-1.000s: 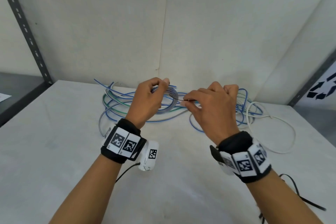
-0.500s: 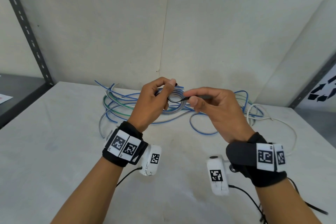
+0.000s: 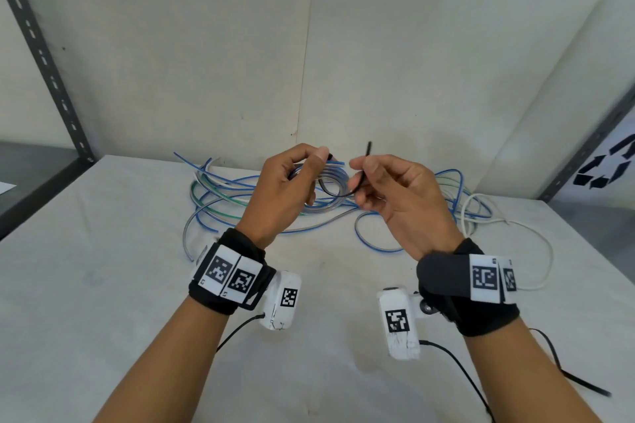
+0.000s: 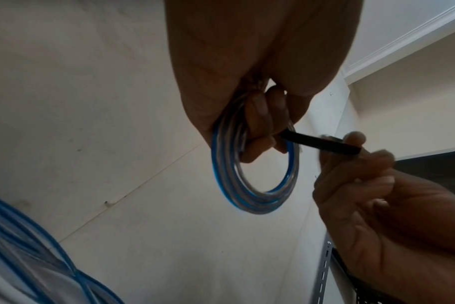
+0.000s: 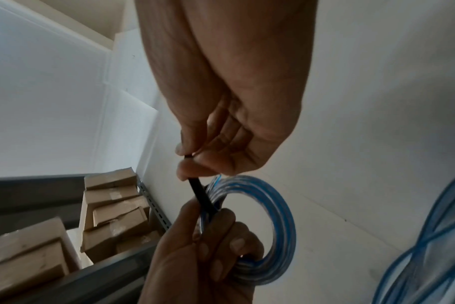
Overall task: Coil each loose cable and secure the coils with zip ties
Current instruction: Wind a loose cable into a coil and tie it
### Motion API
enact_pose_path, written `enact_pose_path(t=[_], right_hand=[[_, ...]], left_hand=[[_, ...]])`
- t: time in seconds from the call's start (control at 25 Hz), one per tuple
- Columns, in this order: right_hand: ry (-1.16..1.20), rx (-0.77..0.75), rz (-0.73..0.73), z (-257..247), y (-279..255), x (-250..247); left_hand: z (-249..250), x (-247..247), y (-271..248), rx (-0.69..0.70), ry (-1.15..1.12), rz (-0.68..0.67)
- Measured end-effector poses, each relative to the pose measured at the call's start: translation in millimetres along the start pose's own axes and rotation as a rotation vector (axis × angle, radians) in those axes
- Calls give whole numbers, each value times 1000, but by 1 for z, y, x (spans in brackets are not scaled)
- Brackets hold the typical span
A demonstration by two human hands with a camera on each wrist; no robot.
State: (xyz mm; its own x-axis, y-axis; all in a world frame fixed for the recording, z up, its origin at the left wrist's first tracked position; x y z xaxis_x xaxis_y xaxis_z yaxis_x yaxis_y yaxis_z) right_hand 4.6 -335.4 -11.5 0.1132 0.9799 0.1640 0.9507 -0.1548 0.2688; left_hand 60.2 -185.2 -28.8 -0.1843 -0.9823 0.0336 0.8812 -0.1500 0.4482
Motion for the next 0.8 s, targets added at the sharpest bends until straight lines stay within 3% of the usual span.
enact_pose_path(t=[0.32,0.8], right_hand=[[-68,157,57,13,-5,2],[-60,130,98,9,-5,-6]], left_hand=[[10,6,-5,70,36,-51],[9,11,-6,75,27,-114]])
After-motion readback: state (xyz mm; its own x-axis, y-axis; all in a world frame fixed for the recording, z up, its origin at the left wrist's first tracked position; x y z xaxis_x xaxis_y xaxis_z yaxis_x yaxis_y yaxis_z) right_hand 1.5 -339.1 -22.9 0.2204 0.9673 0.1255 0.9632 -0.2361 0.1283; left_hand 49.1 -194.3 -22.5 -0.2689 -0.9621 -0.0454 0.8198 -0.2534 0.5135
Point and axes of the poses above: each hand's wrist, its own y-axis towards the middle knuckle, its own x-axis out of the palm, z = x × y, the point moved 8 cm from there along y, towards the middle knuckle, and after that the axes turned 6 degrees about z, right-handed, at the moved point
